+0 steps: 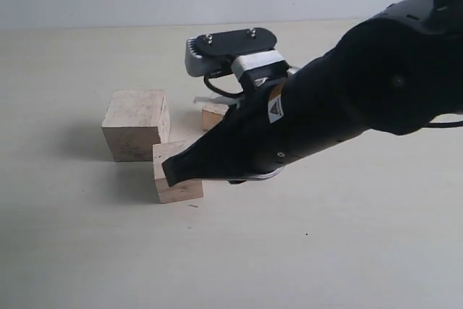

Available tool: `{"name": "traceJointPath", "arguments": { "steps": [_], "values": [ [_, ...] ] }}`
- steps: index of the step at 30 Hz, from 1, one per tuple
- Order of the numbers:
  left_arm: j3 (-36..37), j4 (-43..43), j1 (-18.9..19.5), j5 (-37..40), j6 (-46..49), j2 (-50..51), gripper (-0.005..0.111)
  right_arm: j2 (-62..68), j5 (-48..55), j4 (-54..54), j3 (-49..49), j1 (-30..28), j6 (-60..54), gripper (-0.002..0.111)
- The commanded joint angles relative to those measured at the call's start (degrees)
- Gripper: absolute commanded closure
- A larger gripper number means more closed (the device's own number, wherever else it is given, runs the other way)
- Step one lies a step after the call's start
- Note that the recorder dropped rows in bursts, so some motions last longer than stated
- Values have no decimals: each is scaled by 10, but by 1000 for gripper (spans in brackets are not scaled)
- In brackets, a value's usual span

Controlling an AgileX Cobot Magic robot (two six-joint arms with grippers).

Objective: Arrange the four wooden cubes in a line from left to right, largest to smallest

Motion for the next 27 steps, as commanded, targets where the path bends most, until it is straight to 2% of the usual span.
{"name": "traceJointPath", "arguments": {
  "steps": [1, 8, 11, 15, 20, 22, 24, 27],
  "values": [
    [0, -4, 1, -4, -4, -2, 107, 31, 1, 98, -5, 0, -52, 108],
    [0, -4, 1, -4, -4, -2, 107, 83, 21, 77, -108, 14, -29, 108],
    [0, -4, 1, -4, -4, -2, 107, 110, 79, -41, -167, 35, 54, 108],
    [0, -4, 1, -4, -4, -2, 107, 160, 219, -244, -245, 49, 210, 108],
    [0, -4, 1, -4, -4, -2, 107, 182, 229, -220, -297, 49, 213, 108],
    [0, -4, 1, -4, -4, -2, 107, 182, 222, -218, -306, 49, 213, 104],
    [0, -4, 1, -4, -4, -2, 107, 182, 217, -220, -307, 49, 212, 95],
    [0, -4, 1, -4, -4, -2, 107, 185, 214, -226, -307, 49, 212, 74]
  ]
}}
